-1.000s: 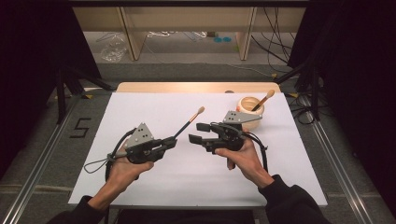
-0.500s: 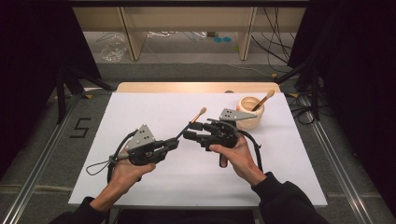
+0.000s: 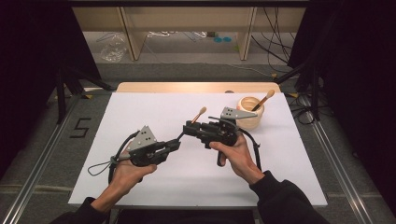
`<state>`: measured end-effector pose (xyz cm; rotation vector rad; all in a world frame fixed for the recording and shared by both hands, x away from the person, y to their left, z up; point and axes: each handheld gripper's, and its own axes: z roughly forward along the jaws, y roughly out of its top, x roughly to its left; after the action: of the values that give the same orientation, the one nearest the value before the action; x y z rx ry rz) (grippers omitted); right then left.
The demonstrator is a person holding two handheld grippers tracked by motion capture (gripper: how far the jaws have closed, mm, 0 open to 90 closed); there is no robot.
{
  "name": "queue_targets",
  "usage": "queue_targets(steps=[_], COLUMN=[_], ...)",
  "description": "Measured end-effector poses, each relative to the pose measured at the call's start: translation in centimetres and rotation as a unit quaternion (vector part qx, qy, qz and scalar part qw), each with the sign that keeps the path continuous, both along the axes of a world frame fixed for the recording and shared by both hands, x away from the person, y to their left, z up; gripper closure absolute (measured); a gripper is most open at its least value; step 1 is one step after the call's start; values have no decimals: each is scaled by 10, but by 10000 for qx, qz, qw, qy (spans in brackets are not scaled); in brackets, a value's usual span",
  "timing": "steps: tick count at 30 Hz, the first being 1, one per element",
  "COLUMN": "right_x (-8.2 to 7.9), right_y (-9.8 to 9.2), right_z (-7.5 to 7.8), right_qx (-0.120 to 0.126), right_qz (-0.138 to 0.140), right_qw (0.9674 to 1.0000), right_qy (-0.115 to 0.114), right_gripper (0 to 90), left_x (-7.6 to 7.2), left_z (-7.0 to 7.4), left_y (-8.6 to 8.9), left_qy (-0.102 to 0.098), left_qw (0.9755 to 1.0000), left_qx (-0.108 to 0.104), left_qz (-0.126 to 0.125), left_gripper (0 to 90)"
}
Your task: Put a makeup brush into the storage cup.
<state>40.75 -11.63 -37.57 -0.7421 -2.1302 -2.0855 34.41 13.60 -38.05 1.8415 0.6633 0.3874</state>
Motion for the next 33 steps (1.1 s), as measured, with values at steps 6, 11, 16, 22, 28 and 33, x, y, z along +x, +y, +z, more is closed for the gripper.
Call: queue_targets(steps=[6, 11, 16, 22, 28, 33], right_x=[-2, -4, -7, -9, -9, -11], right_y=[0, 2, 6, 9, 3, -3], right_z=[2, 2, 4, 8, 12, 14], right_qx=[111, 147, 169, 77, -90, -280], right_qz=[75, 192, 305, 331, 267, 224], right_qw=[9999, 9997, 9994, 9992, 9989, 9981], right_qy=[7, -30, -87, -228, -362, -495], right_gripper=[774, 810, 841, 845, 845, 845], left_x=[0, 2, 3, 4, 2, 1], left_z=[-3, -6, -7, -7, -7, -7], left_y=[-2, -4, -4, -4, -4, -4], left_qy=[77, 109, 137, 194, 197, 186], left_qw=[9999, 9999, 9999, 9998, 9992, 9987], left_qx=[38, 75, 75, 80, 341, 473], left_qz=[-53, -58, -39, -45, -97, -49], left_gripper=[847, 845, 840, 796, 614, 517])
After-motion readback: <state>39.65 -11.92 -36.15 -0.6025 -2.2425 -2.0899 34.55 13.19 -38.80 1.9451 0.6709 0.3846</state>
